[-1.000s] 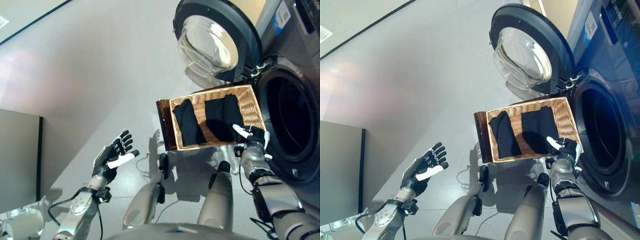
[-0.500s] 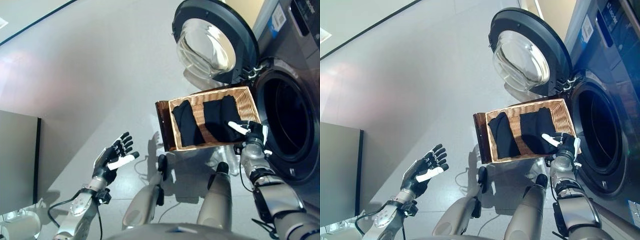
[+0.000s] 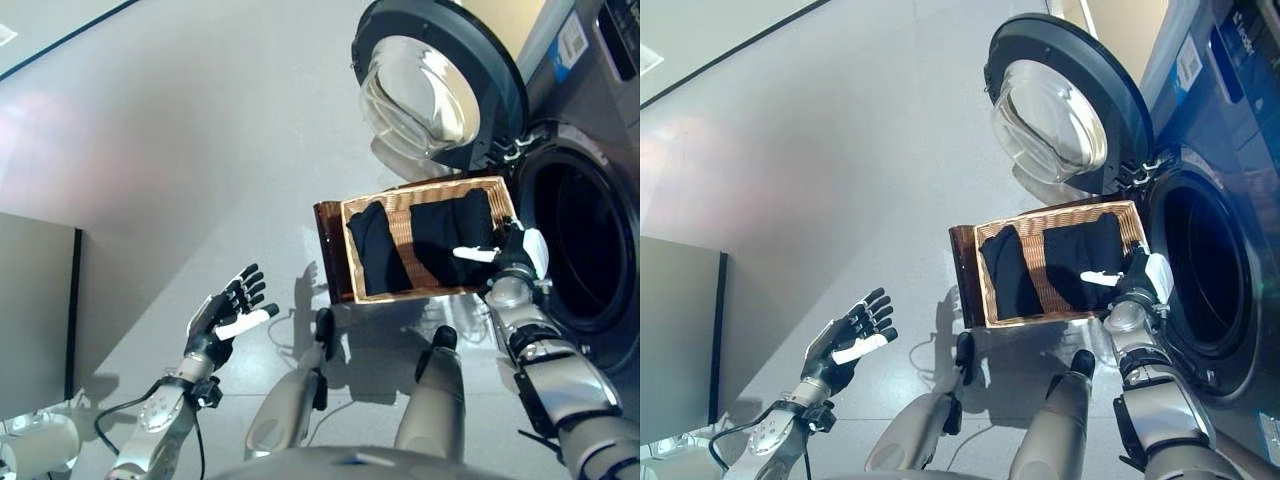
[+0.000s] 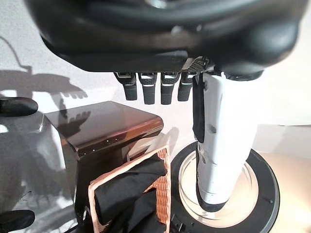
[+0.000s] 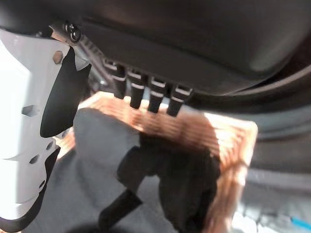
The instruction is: Pick up the clothes and place them into the washing machine
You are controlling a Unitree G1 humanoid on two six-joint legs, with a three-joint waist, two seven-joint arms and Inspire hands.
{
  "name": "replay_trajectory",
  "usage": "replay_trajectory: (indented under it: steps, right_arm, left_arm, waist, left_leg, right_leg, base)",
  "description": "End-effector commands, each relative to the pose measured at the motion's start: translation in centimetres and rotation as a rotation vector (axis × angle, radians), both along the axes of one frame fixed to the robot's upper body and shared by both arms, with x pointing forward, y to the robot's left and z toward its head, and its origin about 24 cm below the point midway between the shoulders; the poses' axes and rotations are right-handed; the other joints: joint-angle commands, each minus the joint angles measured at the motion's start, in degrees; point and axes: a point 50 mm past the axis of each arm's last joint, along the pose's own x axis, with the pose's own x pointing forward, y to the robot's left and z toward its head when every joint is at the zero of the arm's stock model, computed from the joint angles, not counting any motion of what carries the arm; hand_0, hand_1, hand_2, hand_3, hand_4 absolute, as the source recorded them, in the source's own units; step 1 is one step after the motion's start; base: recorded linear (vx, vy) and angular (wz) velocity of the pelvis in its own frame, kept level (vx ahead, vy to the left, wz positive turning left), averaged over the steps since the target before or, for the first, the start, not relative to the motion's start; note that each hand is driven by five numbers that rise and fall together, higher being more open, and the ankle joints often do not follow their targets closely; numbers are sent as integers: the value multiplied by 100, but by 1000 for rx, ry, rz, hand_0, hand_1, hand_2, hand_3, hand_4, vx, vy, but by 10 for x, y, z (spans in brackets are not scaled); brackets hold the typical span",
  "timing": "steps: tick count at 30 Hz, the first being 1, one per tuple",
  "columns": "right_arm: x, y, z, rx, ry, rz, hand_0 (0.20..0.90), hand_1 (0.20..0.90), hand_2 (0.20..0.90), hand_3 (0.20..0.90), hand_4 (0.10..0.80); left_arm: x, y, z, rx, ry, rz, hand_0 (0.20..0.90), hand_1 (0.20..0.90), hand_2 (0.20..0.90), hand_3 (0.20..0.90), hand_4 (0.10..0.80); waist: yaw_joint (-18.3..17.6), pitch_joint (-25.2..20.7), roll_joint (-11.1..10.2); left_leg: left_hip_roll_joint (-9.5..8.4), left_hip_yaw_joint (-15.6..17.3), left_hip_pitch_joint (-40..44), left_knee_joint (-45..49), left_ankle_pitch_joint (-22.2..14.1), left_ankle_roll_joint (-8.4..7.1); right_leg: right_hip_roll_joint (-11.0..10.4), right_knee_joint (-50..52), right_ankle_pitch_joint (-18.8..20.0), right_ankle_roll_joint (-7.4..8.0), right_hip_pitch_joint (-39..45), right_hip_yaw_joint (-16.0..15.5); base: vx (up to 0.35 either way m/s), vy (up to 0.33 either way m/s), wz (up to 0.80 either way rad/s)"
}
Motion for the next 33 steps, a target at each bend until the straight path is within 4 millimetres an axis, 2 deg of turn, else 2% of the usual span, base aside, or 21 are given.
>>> replay_trajectory:
  steps: [1, 5, 11, 14, 15, 17, 19, 28, 33]
  right_arm:
    - [27, 9, 47, -69, -195, 70, 900, 900, 900, 900, 800]
    - [25, 19, 46, -22, -246, 138, 900, 900, 900, 900, 800]
    - [21, 9, 49, -52, -248, 103, 900, 900, 900, 900, 800]
    - [22, -7, 56, -137, -188, 46, 900, 900, 900, 900, 800]
    - [22, -7, 56, -137, -189, 46, 900, 900, 900, 900, 800]
    - [21, -24, 61, -124, -159, -37, 900, 900, 900, 900, 800]
    - [22, -29, 67, -108, -162, -69, 900, 900, 900, 900, 800]
    - [31, -30, 84, -54, -213, -89, 900, 900, 900, 900, 800]
    - [31, -31, 84, -38, -218, -106, 900, 900, 900, 900, 800]
  left_arm:
    - [12, 17, 29, 29, -171, 70, 900, 900, 900, 900, 800]
    - [12, 21, 29, 33, -169, 93, 900, 900, 900, 900, 800]
    - [8, 25, 29, 45, -166, 100, 900, 900, 900, 900, 800]
    - [7, 27, 31, 49, -173, 97, 900, 900, 900, 900, 800]
    - [7, 27, 31, 49, -174, 98, 900, 900, 900, 900, 800]
    - [6, 26, 34, 39, -182, 83, 900, 900, 900, 900, 800]
    - [5, 26, 36, 34, -188, 73, 900, 900, 900, 900, 800]
    - [5, 29, 42, 39, -202, 62, 900, 900, 900, 900, 800]
    - [4, 30, 42, 44, -200, 59, 900, 900, 900, 900, 800]
  waist:
    - [14, -52, -279]
    - [-62, -36, -373]
    - [-63, -29, -417]
    - [-16, -4, -361]
    - [-18, -2, -362]
    - [34, 37, -285]
    - [77, 60, -238]
    - [155, 215, -136]
    - [184, 239, -118]
  left_leg:
    - [317, -71, 605, 206, -804, -407]
    - [336, -64, 644, 193, -825, -405]
    - [308, -67, 636, 184, -844, -387]
    - [245, -63, 581, 174, -857, -359]
    - [242, -60, 575, 177, -858, -358]
    - [211, -63, 488, 220, -846, -342]
    - [197, -73, 431, 261, -836, -337]
    - [154, -74, 20, 726, -907, -318]
    - [144, -110, -131, 856, -905, -328]
  right_leg:
    - [-149, -1352, 1601, 370, 321, 239]
    - [-140, -1363, 1621, 373, 331, 244]
    - [-167, -1400, 1650, 379, 298, 242]
    - [-205, -1357, 1668, 394, 149, 285]
    - [-206, -1351, 1666, 395, 138, 291]
    - [-225, -1308, 1647, 388, 90, 324]
    - [-232, -1262, 1626, 378, 31, 324]
    - [-259, -904, 1517, 344, -291, 396]
    - [-270, -844, 1495, 337, -320, 371]
  base:
    - [0, 0, 0]
    - [0, 0, 0]
    - [0, 0, 0]
    - [-21, 27, -2]
    - [-35, 27, 0]
    - [-44, 30, 0]
    - [-18, 11, 0]
    - [-32, 1, 4]
    - [-13, -13, 8]
